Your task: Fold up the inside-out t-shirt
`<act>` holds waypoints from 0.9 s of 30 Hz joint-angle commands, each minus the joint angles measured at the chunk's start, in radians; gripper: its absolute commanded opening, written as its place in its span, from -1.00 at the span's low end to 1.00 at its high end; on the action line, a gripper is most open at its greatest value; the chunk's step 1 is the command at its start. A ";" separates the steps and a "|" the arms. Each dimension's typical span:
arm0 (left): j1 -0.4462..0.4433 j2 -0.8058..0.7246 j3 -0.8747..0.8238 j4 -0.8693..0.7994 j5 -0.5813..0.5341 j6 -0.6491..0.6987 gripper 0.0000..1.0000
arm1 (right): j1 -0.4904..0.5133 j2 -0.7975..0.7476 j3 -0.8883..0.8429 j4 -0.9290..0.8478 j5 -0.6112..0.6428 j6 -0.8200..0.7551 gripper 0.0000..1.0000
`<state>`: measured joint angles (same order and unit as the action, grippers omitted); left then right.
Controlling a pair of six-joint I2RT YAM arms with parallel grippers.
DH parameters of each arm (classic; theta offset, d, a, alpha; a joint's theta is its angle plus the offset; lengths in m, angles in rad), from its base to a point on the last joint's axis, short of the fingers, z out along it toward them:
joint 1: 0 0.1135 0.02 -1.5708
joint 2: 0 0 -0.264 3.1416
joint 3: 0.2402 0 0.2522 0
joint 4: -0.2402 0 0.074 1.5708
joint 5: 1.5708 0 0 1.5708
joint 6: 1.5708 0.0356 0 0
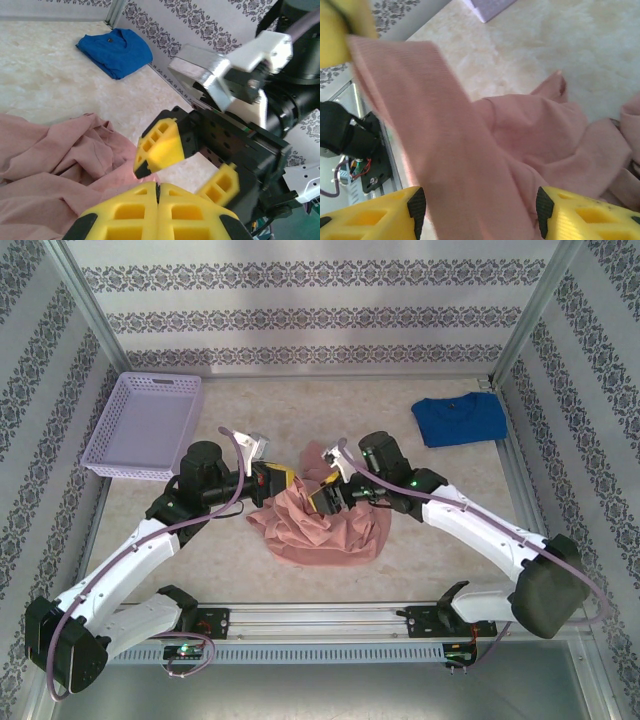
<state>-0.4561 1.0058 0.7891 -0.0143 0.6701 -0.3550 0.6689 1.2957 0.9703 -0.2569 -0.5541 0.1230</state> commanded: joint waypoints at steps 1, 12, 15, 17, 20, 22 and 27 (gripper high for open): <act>0.008 -0.005 0.025 -0.006 -0.007 0.032 -1.00 | 0.011 -0.046 -0.022 0.037 -0.015 -0.040 0.26; 0.009 -0.015 0.032 -0.052 -0.050 0.050 -1.00 | 0.069 0.077 -0.002 0.149 0.063 -0.034 -0.32; 0.010 -0.022 0.032 -0.066 -0.067 0.055 -1.00 | 0.077 0.099 0.008 0.198 0.060 -0.016 -0.72; 0.009 -0.027 0.030 -0.074 -0.078 0.059 -1.00 | 0.077 0.105 0.010 0.207 0.070 -0.013 -0.94; 0.009 -0.041 0.024 -0.092 -0.138 0.064 -1.00 | 0.077 0.092 -0.004 0.233 0.090 0.010 -1.00; 0.009 -0.042 0.033 -0.138 -0.262 0.059 -1.00 | 0.076 0.075 -0.018 0.257 0.105 0.051 -1.00; 0.008 0.006 0.094 -0.306 -0.519 0.042 -0.43 | 0.067 0.071 -0.043 0.367 0.127 0.274 -1.00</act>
<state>-0.4561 0.9951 0.8276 -0.1993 0.3305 -0.3187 0.7357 1.3853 0.9401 0.0040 -0.4541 0.2497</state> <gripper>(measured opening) 0.252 0.068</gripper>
